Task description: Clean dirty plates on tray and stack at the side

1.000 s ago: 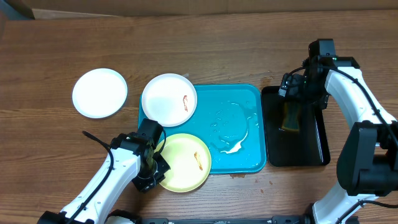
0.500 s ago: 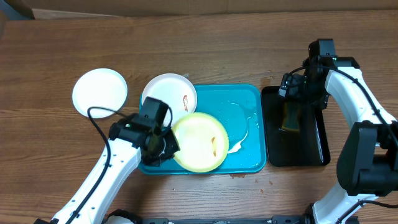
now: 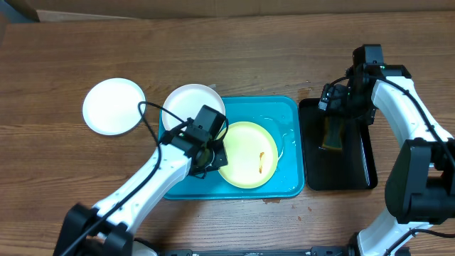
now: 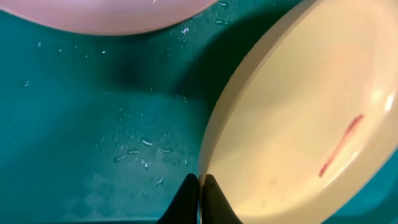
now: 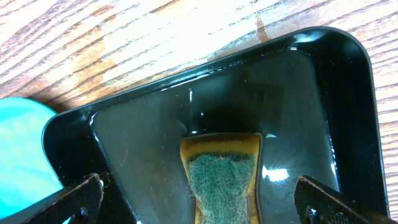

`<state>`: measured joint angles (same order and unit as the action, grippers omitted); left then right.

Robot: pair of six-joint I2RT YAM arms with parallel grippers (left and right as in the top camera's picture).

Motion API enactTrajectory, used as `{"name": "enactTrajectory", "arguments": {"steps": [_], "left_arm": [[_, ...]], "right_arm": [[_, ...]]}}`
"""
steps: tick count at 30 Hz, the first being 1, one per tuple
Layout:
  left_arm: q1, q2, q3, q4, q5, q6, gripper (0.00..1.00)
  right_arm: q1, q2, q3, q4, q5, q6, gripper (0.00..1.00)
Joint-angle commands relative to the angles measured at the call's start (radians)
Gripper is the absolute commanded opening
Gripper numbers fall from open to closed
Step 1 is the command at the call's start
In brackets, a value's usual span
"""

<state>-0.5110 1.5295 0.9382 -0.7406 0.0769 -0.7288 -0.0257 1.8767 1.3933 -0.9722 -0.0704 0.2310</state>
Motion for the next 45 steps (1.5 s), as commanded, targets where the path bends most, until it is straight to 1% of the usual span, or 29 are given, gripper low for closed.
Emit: {"name": "enactTrajectory", "arguments": {"steps": [1,5,7,9,11,13,15,20,26,29,33,37,42,45], "left_arm": [[-0.002,0.037,0.021,0.029,0.003,0.011,0.04],[-0.002,0.054,0.021,0.046,0.046,0.014,0.05],[0.001,0.053,0.024,0.054,0.047,0.058,0.1],[0.007,0.053,0.037,0.053,0.047,0.116,0.21],[0.013,0.053,0.065,0.027,0.047,0.171,0.36],[0.014,0.053,0.086,0.011,0.043,0.204,0.43],[0.014,0.053,0.104,0.01,0.035,0.233,0.42],[0.014,0.069,0.105,0.019,-0.082,0.231,0.44],[0.013,0.16,0.105,0.02,-0.069,0.232,0.44],[0.013,0.2,0.105,0.024,-0.05,0.235,0.41],[0.02,0.204,0.106,0.038,-0.047,0.235,0.37],[0.02,0.204,0.106,0.077,-0.031,0.232,0.26],[0.02,0.204,0.106,0.08,-0.032,0.211,0.22],[0.02,0.204,0.106,0.08,-0.032,0.185,0.17]], "right_arm": [[-0.003,-0.003,0.013,0.002,0.008,-0.003,1.0],[-0.003,-0.003,0.013,0.002,0.008,-0.003,1.0],[-0.003,-0.003,0.013,0.002,0.008,-0.003,1.0],[-0.003,-0.003,0.013,0.002,0.008,-0.003,1.0],[-0.003,-0.002,0.013,0.002,0.008,-0.003,1.0],[-0.003,-0.003,0.013,0.002,0.008,-0.003,1.0],[-0.003,-0.003,0.013,0.002,0.008,-0.003,1.0],[-0.003,-0.003,0.013,0.002,0.008,-0.003,1.0],[-0.003,-0.003,0.013,0.002,0.008,-0.003,1.0],[-0.003,-0.003,0.013,0.002,0.008,-0.003,1.0],[-0.003,-0.003,0.013,0.002,0.008,-0.003,1.0],[-0.003,-0.003,0.013,0.002,0.008,-0.003,1.0],[-0.003,-0.003,0.013,0.002,0.008,-0.002,1.0],[-0.003,-0.003,0.013,0.003,0.008,-0.003,1.0]]}}
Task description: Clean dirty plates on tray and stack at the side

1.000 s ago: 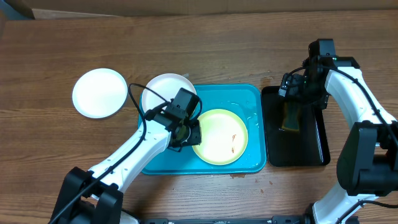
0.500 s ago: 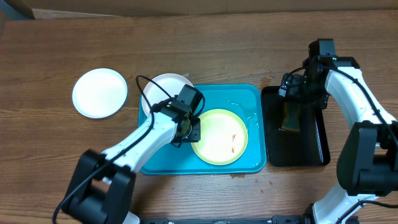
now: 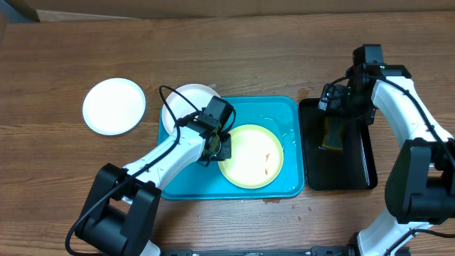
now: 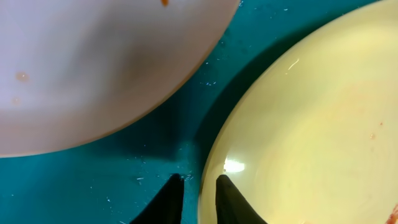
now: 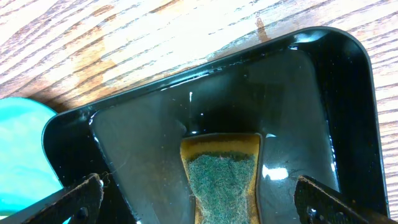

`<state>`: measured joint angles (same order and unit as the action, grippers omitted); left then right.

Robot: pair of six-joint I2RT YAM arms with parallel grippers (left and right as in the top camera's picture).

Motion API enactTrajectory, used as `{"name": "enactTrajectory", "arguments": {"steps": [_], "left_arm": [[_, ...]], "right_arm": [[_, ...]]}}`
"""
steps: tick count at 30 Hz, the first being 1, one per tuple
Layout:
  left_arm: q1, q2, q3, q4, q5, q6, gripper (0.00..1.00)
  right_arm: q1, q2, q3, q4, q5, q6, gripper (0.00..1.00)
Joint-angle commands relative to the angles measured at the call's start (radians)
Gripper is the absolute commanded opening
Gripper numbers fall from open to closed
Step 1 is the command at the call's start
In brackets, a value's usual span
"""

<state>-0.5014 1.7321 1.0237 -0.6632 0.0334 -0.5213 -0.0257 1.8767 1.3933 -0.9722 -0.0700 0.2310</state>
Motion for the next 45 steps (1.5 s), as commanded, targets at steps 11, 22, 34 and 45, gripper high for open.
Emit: {"name": "enactTrajectory", "arguments": {"steps": [11,22,34,45], "left_arm": [[0.01,0.004,0.019,-0.001,0.011,-0.114,0.28],[0.013,0.044,0.02,0.003,0.029,-0.115,0.04],[0.03,0.044,0.02,-0.039,0.082,-0.254,0.06],[0.031,0.044,0.02,-0.031,0.135,-0.209,0.48]], "right_arm": [[-0.003,-0.003,0.013,-0.027,0.001,-0.003,1.0],[-0.003,-0.003,0.035,-0.043,0.001,-0.109,0.95],[0.005,-0.002,0.121,-0.243,0.001,-0.109,0.89],[0.007,-0.002,-0.171,-0.036,0.007,-0.108,0.86]]}}
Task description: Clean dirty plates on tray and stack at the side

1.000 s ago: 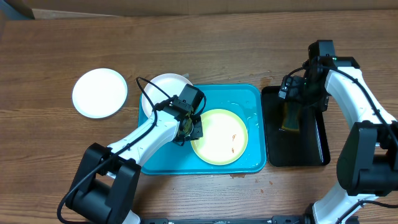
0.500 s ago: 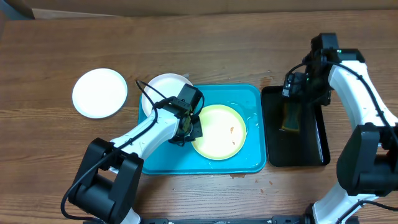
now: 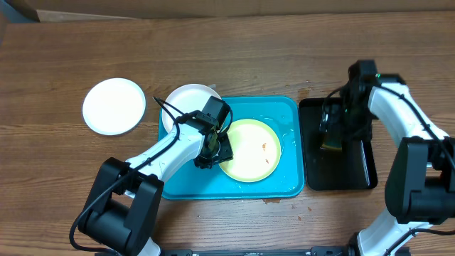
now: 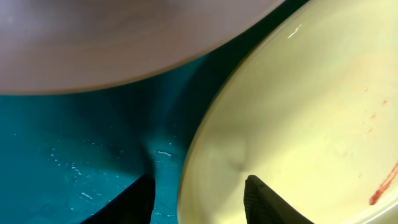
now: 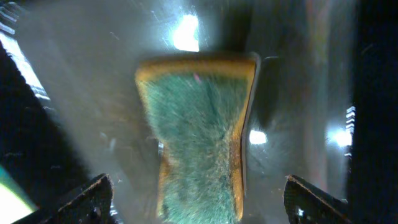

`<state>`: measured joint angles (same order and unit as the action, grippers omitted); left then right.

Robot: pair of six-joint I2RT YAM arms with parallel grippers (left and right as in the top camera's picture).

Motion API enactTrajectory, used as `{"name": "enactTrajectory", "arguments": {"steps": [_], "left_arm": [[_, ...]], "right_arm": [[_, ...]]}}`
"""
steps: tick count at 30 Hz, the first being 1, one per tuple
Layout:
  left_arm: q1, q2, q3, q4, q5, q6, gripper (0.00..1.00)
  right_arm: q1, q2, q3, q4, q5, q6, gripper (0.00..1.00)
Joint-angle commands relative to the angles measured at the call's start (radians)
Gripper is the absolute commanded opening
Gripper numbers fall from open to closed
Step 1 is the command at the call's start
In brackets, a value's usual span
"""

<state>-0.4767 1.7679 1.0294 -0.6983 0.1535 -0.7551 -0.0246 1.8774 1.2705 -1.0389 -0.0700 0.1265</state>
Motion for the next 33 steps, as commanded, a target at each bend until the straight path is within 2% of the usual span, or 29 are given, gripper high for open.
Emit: {"name": "enactTrajectory", "arguments": {"steps": [1,2,3,4,5,6,7,8,10,16,18,19,21,22,23,24,25,27,30,31,32,33], "left_arm": [[0.006,0.008,0.014,0.004,0.012,0.027,0.48],[0.006,0.008,0.014,0.004,0.009,0.027,0.48],[0.006,0.008,0.014,0.004,0.006,0.027,0.48],[0.006,0.008,0.014,0.003,0.002,0.027,0.48],[0.006,0.008,0.014,0.003,-0.001,0.027,0.48],[0.006,0.008,0.014,0.003,-0.005,0.027,0.49],[0.006,0.008,0.014,0.004,-0.007,0.027,0.54],[0.006,0.008,0.014,0.004,-0.007,0.027,0.56],[0.006,0.008,0.014,0.003,-0.007,0.027,0.56],[0.006,0.009,0.014,0.003,-0.007,0.031,0.56],[0.006,0.009,0.014,0.003,-0.007,0.038,0.55],[0.006,0.009,0.014,0.003,-0.007,0.038,0.55],[0.006,0.009,0.014,0.003,-0.007,0.038,0.55],[0.006,0.009,0.014,0.003,-0.007,0.038,0.55],[0.006,0.009,0.014,0.003,-0.007,0.038,0.56],[0.006,0.009,0.014,0.003,-0.008,0.038,0.56],[0.006,0.009,0.014,0.004,-0.008,0.038,0.56],[0.006,0.009,0.014,0.005,-0.015,0.037,0.55],[0.006,0.009,0.014,0.01,-0.032,0.037,0.54],[0.006,0.009,0.014,0.011,-0.031,0.037,0.54],[0.006,0.009,0.014,0.011,-0.031,0.037,0.54],[0.006,0.009,0.014,0.011,-0.031,0.037,0.54]], "right_arm": [[0.006,-0.003,-0.069,0.053,0.007,-0.003,0.72],[0.006,-0.003,-0.086,0.072,0.003,-0.004,0.41],[0.006,-0.003,-0.1,0.087,0.0,-0.004,0.18],[0.006,-0.003,-0.108,0.092,-0.003,-0.004,0.14],[0.006,-0.003,-0.109,0.092,-0.003,-0.004,0.17],[0.006,-0.003,-0.109,0.095,-0.003,-0.004,0.4],[0.006,-0.003,-0.109,0.098,-0.003,-0.004,0.56],[0.006,-0.003,-0.109,0.1,-0.003,-0.004,0.65],[0.006,-0.003,-0.109,0.109,-0.003,-0.004,0.66],[0.006,-0.003,-0.109,0.208,-0.003,-0.004,0.66],[0.006,-0.003,-0.109,0.242,-0.002,-0.004,0.62],[0.006,-0.003,-0.109,0.252,-0.002,-0.004,0.57],[0.006,-0.003,-0.109,0.265,-0.003,-0.004,0.28],[0.006,-0.003,-0.109,0.268,-0.003,-0.004,0.27],[0.006,-0.003,-0.109,0.273,-0.003,-0.004,0.32],[0.006,-0.003,-0.109,0.281,-0.003,-0.004,0.57],[0.006,-0.003,-0.109,0.291,-0.003,-0.004,0.64],[0.006,-0.003,-0.109,0.317,-0.003,-0.004,0.64],[0.006,-0.003,-0.109,0.358,-0.003,-0.004,0.53],[0.006,-0.003,-0.109,0.364,-0.003,-0.004,0.44],[0.006,-0.003,-0.109,0.367,-0.003,-0.004,0.26],[0.006,-0.003,-0.109,0.367,-0.003,-0.004,0.17]]}}
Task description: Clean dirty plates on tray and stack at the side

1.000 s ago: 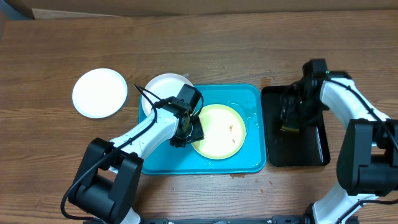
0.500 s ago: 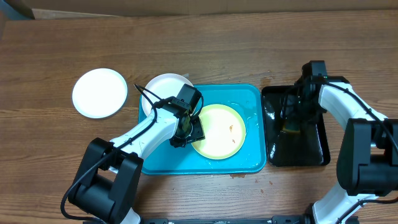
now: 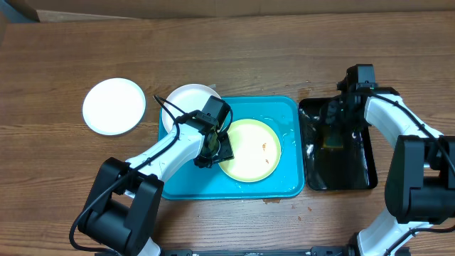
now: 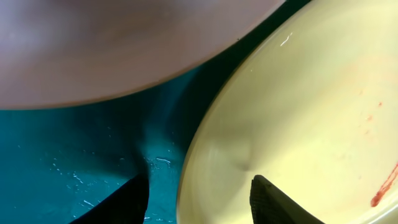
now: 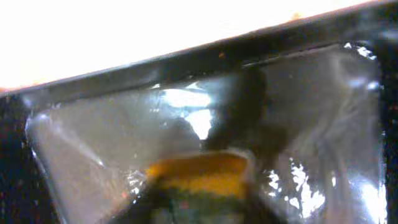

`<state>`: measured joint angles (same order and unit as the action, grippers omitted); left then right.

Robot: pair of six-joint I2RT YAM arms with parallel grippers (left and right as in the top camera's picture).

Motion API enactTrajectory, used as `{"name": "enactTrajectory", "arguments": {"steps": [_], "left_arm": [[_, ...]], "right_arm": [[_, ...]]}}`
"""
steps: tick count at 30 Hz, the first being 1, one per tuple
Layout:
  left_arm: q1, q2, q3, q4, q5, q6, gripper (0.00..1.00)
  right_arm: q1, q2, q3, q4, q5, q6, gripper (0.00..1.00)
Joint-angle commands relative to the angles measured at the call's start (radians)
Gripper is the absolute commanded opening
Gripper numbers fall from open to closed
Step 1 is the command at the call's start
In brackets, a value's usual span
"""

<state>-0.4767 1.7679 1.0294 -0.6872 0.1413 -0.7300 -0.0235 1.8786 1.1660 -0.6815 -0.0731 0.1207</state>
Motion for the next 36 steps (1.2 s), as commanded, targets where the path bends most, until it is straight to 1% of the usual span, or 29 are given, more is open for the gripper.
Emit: {"name": "enactTrajectory", "arguments": {"steps": [1,2,3,4,5,6,8,9,13,15,18,27,32,33,36], "left_arm": [[0.006,0.009,0.014,0.0,-0.019,0.012,0.54],[0.006,0.009,0.014,0.0,-0.019,0.012,0.54],[0.006,0.009,0.014,0.0,-0.019,0.012,0.54],[0.006,0.009,0.014,0.0,-0.019,0.012,0.54],[0.006,0.009,0.014,0.001,-0.019,0.012,0.55],[0.006,0.009,0.014,0.001,-0.019,0.012,0.55],[0.006,0.009,0.014,0.002,-0.019,0.012,0.56],[0.006,0.009,0.014,0.002,-0.019,0.012,0.56],[0.006,0.009,0.014,0.001,-0.022,0.012,0.48],[0.006,0.01,0.014,0.001,-0.022,0.012,0.41],[0.006,0.011,0.013,0.005,-0.022,0.012,0.35],[0.005,0.01,0.013,0.0,0.0,0.018,0.36],[0.005,0.01,0.013,-0.001,0.009,0.027,0.34],[0.005,0.01,0.013,-0.001,0.009,0.028,0.31],[0.005,0.01,0.014,-0.001,0.009,0.028,0.09]], "right_arm": [[0.005,-0.004,-0.005,0.009,0.0,0.002,0.16],[0.005,-0.004,-0.005,0.01,0.0,0.002,0.2],[0.005,-0.004,-0.005,0.012,0.0,0.002,0.28],[0.005,-0.005,-0.002,0.013,0.0,0.002,0.33],[0.005,-0.005,0.006,0.006,-0.001,0.002,0.41],[0.005,-0.005,0.019,-0.012,-0.005,0.002,0.47],[0.005,-0.005,0.055,-0.066,-0.017,0.002,0.52],[0.005,-0.005,0.071,-0.095,-0.018,0.002,0.52],[0.005,-0.005,0.105,-0.195,-0.018,0.006,0.51],[0.005,-0.005,0.103,-0.222,-0.018,0.005,0.45],[0.005,-0.005,0.096,-0.243,-0.013,0.005,0.4],[0.005,-0.004,0.056,-0.235,-0.007,0.005,0.4],[0.005,-0.004,0.008,-0.184,-0.007,0.005,0.4],[0.005,-0.004,0.004,-0.175,-0.007,0.005,0.4],[0.005,-0.004,0.004,-0.166,-0.008,0.005,0.38]]}}
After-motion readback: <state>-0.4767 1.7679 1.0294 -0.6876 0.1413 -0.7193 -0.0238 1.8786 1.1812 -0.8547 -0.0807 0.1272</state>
